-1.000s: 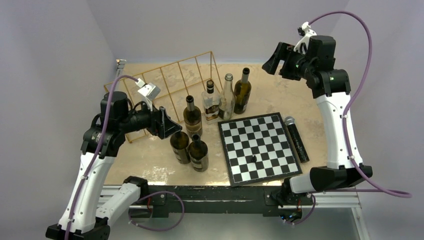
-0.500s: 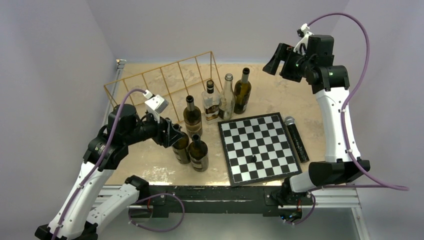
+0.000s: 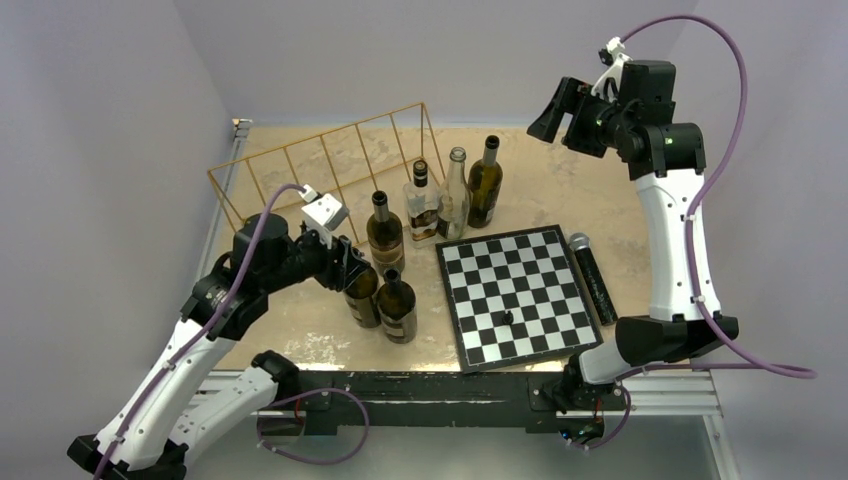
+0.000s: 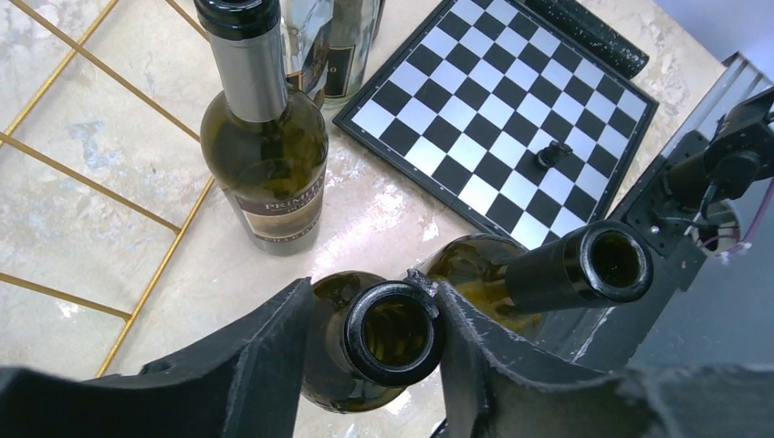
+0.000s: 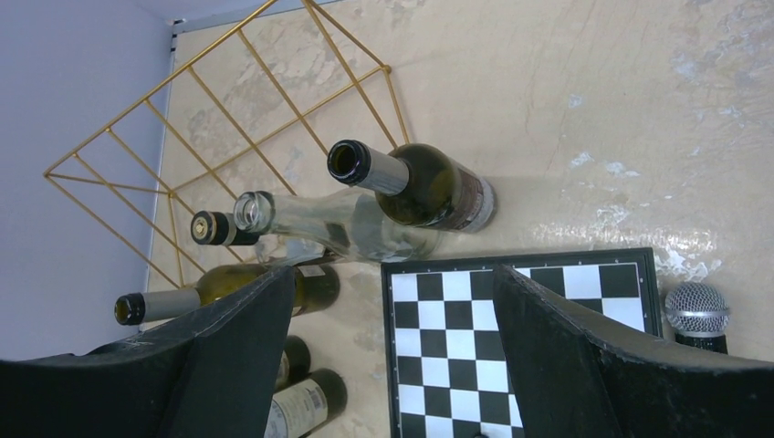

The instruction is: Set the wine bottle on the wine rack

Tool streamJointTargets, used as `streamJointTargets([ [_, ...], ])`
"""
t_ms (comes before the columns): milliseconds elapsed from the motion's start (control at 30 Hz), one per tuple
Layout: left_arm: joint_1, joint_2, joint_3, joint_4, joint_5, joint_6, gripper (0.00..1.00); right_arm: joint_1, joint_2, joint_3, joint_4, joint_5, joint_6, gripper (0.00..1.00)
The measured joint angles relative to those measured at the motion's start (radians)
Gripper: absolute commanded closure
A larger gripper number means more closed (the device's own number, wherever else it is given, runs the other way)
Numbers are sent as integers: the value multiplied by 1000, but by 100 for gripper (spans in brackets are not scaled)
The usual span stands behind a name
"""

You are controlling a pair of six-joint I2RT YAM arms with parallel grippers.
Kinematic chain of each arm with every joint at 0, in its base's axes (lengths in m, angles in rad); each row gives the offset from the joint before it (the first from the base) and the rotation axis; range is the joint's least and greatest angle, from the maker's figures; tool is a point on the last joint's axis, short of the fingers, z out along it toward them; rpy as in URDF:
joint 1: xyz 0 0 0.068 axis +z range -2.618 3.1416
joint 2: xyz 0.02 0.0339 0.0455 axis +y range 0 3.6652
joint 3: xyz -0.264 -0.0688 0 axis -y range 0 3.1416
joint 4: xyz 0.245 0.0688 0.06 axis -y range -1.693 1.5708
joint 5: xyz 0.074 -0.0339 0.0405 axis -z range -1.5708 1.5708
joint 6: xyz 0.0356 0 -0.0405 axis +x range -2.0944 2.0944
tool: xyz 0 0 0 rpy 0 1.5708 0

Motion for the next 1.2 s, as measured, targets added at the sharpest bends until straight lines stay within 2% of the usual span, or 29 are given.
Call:
streamJointTargets([
  [100,-21,-2,-5,8,-23,12,69,0,0,0,-5,0,2,16],
  [167,-32,-7,-8,19,-49,41,77,0,0,0,-8,0,2,16],
  [267,-38,-14,-11,23,-79,43,99,-1,0,0,-21,1,2,16],
  [500,-45,-16,-5,14,-192,37,100,-1,0,0,-33,2,2,16],
  [867,-44,138,192,-163,-639,-43,100,-1,0,0,-32,1,6,16],
  [1033,-36,200,331,-238,-834,-92,100,-7,0,-2,-31,1,12,17],
  [1200,89,285,442,-278,-899,-146,100,-9,-1,-14,-28,1,24,17],
])
